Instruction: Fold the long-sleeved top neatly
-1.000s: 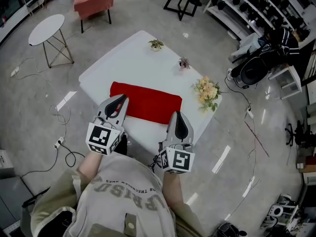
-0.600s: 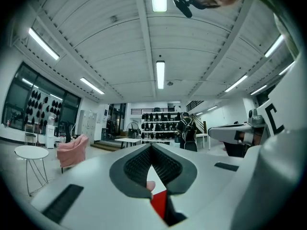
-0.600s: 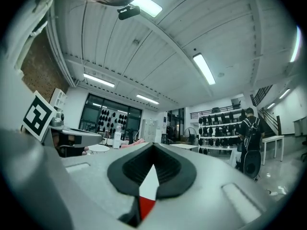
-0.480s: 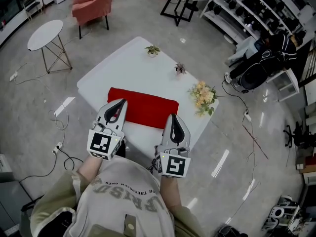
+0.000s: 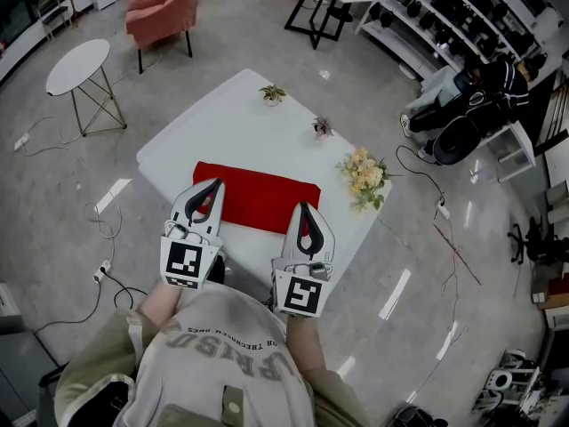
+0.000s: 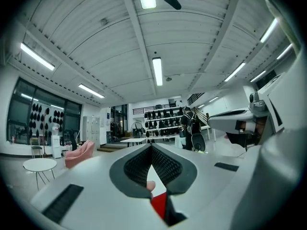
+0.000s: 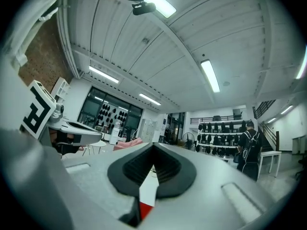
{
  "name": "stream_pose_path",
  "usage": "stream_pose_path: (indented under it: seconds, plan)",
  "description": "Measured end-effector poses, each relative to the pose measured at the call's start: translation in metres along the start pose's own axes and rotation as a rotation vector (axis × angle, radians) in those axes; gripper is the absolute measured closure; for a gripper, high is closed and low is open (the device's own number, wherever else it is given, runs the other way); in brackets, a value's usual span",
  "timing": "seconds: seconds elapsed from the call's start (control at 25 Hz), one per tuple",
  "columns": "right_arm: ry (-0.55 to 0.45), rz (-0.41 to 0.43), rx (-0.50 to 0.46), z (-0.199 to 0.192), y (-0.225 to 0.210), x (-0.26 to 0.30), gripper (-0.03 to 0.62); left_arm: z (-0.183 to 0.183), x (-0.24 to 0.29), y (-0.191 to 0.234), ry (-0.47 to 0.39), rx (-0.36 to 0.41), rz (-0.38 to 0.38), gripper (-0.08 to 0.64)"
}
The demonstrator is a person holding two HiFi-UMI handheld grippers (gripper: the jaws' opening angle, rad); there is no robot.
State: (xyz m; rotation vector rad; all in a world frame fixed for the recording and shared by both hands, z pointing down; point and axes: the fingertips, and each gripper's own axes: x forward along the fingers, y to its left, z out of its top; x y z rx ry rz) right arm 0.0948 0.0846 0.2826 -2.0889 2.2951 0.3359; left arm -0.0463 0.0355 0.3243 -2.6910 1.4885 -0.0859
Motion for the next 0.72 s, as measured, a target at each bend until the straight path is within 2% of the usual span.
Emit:
stream_pose_path:
  seconds: [0.72]
  plan:
    - [-0.005, -0.022, -0.026, 0.006, 0.005, -0.005, 0.592, -0.008, -0.013, 0.007, 0.011, -0.016, -0.017, 0.549]
